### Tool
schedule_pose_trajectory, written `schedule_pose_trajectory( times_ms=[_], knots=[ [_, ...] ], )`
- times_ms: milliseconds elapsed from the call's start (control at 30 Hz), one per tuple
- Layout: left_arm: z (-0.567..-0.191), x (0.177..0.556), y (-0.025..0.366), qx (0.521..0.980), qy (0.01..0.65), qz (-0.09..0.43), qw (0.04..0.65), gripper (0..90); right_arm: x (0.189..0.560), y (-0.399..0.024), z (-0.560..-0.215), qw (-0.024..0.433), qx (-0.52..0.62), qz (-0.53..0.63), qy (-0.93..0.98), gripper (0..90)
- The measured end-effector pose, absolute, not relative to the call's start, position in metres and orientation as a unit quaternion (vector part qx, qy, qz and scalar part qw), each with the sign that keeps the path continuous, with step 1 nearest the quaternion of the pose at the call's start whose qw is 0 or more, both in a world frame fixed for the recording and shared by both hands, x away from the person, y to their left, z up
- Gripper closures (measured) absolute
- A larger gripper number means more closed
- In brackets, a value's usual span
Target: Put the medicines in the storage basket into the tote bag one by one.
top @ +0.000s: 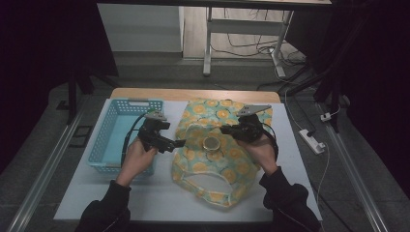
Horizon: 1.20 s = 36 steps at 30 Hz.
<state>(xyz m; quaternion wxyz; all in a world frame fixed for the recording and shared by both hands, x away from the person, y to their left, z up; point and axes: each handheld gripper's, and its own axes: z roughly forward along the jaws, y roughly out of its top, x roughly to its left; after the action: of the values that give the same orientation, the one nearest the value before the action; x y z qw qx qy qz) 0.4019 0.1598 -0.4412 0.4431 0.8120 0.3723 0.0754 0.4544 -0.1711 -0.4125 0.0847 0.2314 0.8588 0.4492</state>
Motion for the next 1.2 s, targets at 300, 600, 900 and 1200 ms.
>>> schedule_pose_trajectory(
  times_ms=[300, 600, 900, 1200],
  knots=[
    [-0.443, 0.404, 0.194, 0.796, 0.416, 0.095, 0.429, 0.2, 0.454, -0.171, -0.413, 0.084, 0.231, 0.449, 0.859, 90.0],
    [-0.450, 0.409, 0.226, 0.786, 0.465, 0.120, 0.389, 0.2, 0.455, -0.173, -0.413, 0.083, 0.232, 0.450, 0.859, 90.0],
    [-0.468, 0.415, 0.244, 0.792, 0.490, 0.120, 0.344, 0.3, 0.455, -0.172, -0.414, 0.082, 0.231, 0.446, 0.861, 90.0],
    [-0.494, 0.427, 0.249, 0.818, 0.492, 0.097, 0.282, 0.1, 0.456, -0.171, -0.415, 0.081, 0.230, 0.445, 0.861, 90.0]
  ],
)
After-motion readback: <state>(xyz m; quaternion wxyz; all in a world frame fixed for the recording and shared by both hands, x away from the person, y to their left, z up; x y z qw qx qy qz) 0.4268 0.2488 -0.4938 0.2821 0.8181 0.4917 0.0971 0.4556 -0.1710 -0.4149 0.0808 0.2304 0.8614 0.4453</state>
